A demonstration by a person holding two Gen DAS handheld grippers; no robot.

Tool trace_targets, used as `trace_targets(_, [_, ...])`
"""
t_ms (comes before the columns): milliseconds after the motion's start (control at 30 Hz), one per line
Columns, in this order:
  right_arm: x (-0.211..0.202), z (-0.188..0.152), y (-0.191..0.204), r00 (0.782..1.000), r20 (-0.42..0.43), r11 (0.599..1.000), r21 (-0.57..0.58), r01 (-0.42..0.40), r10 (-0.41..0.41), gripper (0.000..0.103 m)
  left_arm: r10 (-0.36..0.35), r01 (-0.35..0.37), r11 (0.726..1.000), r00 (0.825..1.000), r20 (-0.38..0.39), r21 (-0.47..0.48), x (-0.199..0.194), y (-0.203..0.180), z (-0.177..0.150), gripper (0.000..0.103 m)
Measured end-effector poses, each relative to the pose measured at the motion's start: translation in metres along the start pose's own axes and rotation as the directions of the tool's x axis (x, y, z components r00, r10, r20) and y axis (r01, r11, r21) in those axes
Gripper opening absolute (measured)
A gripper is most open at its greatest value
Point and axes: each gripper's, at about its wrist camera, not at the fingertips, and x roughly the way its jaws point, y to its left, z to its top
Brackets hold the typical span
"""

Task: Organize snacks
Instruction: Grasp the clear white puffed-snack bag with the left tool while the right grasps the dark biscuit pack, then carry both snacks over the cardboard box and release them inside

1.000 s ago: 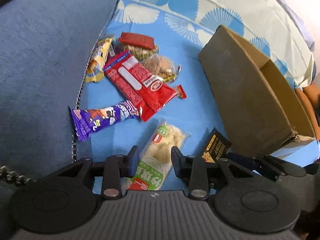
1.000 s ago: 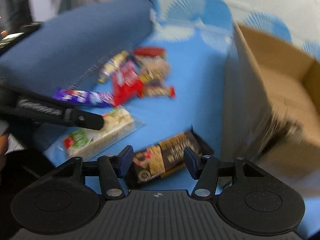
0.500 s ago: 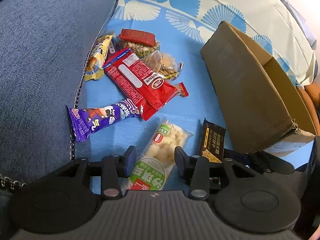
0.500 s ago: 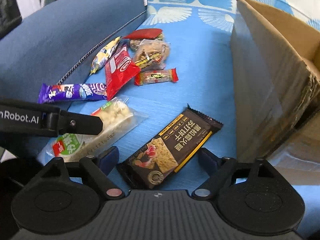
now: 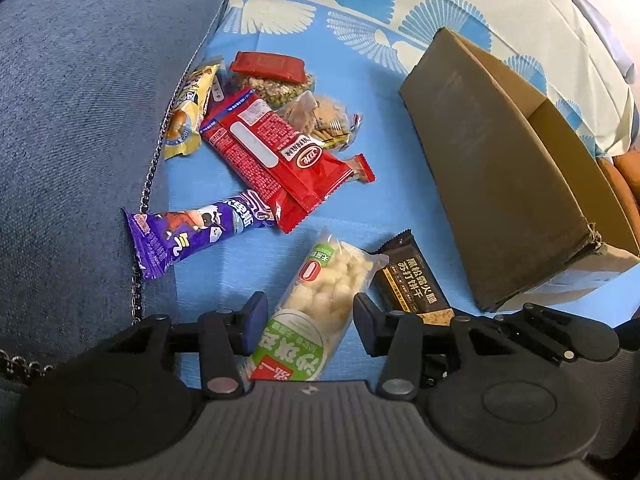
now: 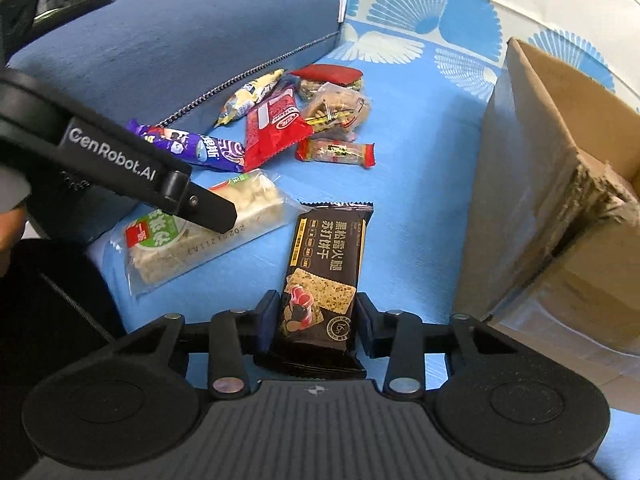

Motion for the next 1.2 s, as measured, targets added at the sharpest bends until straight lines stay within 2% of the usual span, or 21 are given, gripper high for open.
trace_targets(467, [0.004, 0.001, 0.001, 1.000, -0.016, 1.000, -0.007, 0.005, -0.005, 0.047, 0.077, -0.067, 0.984, 0.996, -0.053, 0.164, 0.014, -0.027, -0.006, 0.060])
trace_targets(733, [0.004, 0.001, 0.001, 1.000, -0.015, 1.000, -0.019, 0.015, -0.015, 0.046, 0.097, -0.080, 0.978, 0.992, -0.079, 0.195, 0.022, -0.032, -0.007, 0.060])
trace_targets(800, [0.004, 0.001, 0.001, 1.000, -0.012, 1.000, -0.020, 0.015, -0.015, 0.042, 0.100, -0.082, 0.977, 0.992, -0.080, 0.198, 0.022, -0.032, -0.007, 0.060])
trace_targets(867, [0.004, 0.000, 0.001, 1.000, -0.009, 1.000, -0.025, 0.017, -0.017, 0.041, 0.106, -0.087, 0.975, 0.991, -0.081, 0.203, 0.022, -0.032, -0.007, 0.057])
trace_targets(967, [0.003, -0.001, 0.001, 1.000, -0.006, 0.999, -0.033, 0.023, -0.023, 0.041, 0.113, -0.094, 0.972, 0.991, -0.076, 0.215, 0.022, -0.034, -0.008, 0.044])
trace_targets(1133, [0.001, -0.002, 0.003, 0.999, 0.000, 0.999, -0.035, 0.032, -0.032, 0.041, 0.096, -0.082, 0.971, 0.994, -0.054, 0.224, 0.019, -0.036, -0.009, 0.040])
trace_targets(1200, [-0.002, -0.002, 0.002, 0.999, 0.004, 0.999, -0.035, 0.033, -0.033, 0.041, 0.057, -0.051, 0.977, 0.998, -0.024, 0.205, 0.013, -0.033, -0.009, 0.040])
